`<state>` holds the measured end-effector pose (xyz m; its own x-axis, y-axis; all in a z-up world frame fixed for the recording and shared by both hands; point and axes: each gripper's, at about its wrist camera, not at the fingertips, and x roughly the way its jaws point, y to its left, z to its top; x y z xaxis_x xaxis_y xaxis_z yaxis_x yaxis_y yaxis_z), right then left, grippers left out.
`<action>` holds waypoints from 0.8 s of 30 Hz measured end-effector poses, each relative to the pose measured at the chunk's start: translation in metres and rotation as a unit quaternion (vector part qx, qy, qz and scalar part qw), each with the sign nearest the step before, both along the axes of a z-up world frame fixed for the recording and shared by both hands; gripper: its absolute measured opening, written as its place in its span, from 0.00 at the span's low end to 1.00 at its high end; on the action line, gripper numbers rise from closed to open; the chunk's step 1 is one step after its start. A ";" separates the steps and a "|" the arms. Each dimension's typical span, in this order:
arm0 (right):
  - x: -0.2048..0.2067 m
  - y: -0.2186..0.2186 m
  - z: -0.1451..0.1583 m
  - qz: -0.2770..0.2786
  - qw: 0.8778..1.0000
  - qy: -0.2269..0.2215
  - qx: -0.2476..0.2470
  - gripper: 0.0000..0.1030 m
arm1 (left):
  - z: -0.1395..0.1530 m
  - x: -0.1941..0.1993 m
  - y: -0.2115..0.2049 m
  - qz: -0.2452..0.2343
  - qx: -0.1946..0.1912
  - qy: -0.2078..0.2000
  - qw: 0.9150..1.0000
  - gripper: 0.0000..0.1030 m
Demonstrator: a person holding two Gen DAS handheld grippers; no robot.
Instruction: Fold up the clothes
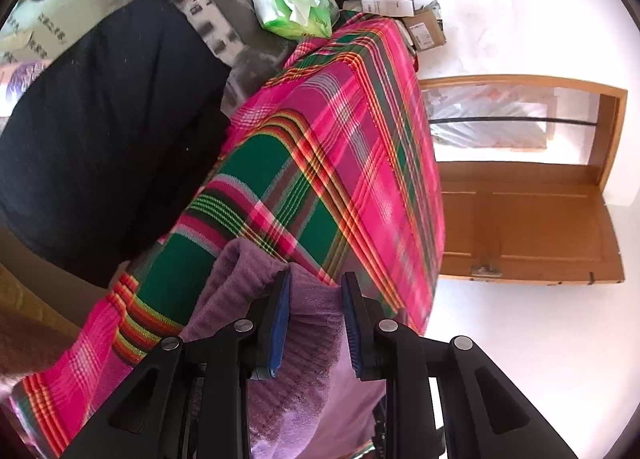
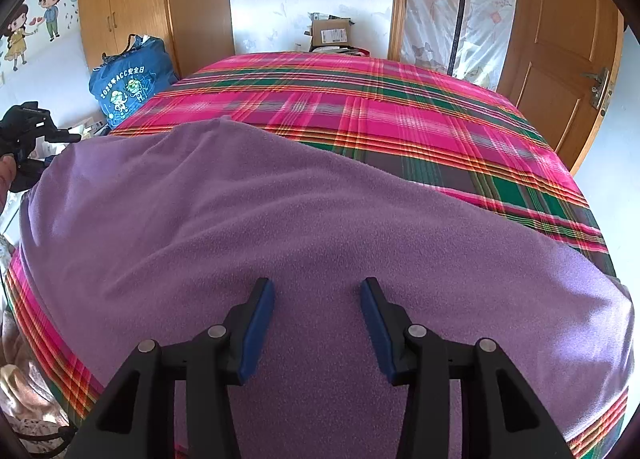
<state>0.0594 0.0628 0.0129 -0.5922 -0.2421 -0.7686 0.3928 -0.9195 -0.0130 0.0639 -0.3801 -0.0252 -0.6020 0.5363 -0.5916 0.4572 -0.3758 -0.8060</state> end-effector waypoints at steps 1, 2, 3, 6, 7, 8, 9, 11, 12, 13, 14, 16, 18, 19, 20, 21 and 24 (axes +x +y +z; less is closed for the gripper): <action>0.000 0.000 0.000 0.000 1.000 0.000 0.000 0.45 | 0.000 0.002 -0.001 0.001 -0.008 -0.001 1.000 0.25; 0.000 0.001 0.000 0.000 1.000 0.000 0.000 0.45 | 0.001 0.004 -0.001 0.001 -0.016 -0.002 1.000 0.25; 0.001 0.001 0.000 0.000 1.000 0.000 -0.001 0.45 | 0.000 0.005 -0.003 0.004 -0.019 -0.003 1.000 0.25; 0.000 0.001 0.000 0.000 1.000 0.001 -0.001 0.45 | -0.002 0.006 -0.002 0.004 -0.023 -0.009 1.000 0.25; 0.000 0.001 0.000 0.000 1.000 0.001 -0.001 0.45 | -0.001 0.008 -0.001 0.003 -0.029 -0.012 0.999 0.25; 0.000 0.001 0.000 0.001 1.000 0.001 -0.001 0.45 | 0.002 0.008 0.002 0.000 -0.042 -0.015 0.999 0.25; 0.000 0.001 0.001 0.001 1.000 0.001 -0.001 0.45 | 0.006 0.008 0.004 -0.004 -0.058 -0.017 0.998 0.26; 0.000 0.001 0.001 0.001 1.000 0.001 -0.002 0.45 | 0.012 0.005 0.006 -0.008 -0.080 -0.019 0.997 0.26; 0.000 0.001 0.001 0.001 1.000 0.001 -0.002 0.45 | 0.014 0.005 0.006 -0.007 -0.086 -0.019 0.996 0.26; 0.000 0.001 0.001 0.001 1.000 0.002 -0.002 0.45 | 0.015 0.005 0.006 -0.005 -0.090 -0.021 0.996 0.26; 0.000 0.002 0.001 0.001 1.000 0.002 -0.002 0.45 | 0.017 0.006 0.005 -0.001 -0.099 -0.025 0.995 0.26; 0.001 0.002 0.000 0.001 1.000 0.003 -0.003 0.46 | 0.024 0.011 0.002 0.014 -0.144 -0.037 0.989 0.24; 0.001 0.003 0.000 0.001 1.000 0.003 -0.004 0.46 | 0.028 0.015 0.001 0.017 -0.164 -0.038 0.986 0.24; 0.001 0.003 0.000 0.001 1.000 0.004 -0.004 0.46 | 0.029 0.018 0.000 0.015 -0.162 -0.035 0.986 0.24; 0.001 0.003 0.000 0.001 1.000 0.005 -0.004 0.46 | 0.030 0.021 0.000 0.013 -0.160 -0.033 0.987 0.24; 0.001 0.003 0.000 0.001 1.000 0.005 -0.004 0.46 | 0.030 0.024 0.000 0.010 -0.159 -0.032 0.987 0.26; 0.001 0.002 0.001 0.001 1.000 0.005 -0.006 0.46 | 0.033 0.031 0.007 0.001 -0.174 -0.035 0.984 0.26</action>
<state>0.0600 0.0652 0.0135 -0.5993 -0.2517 -0.7599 0.3944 -0.9189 -0.0066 0.0947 -0.3732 0.0075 -0.5540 0.2930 -0.7793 0.5076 -0.6231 -0.5951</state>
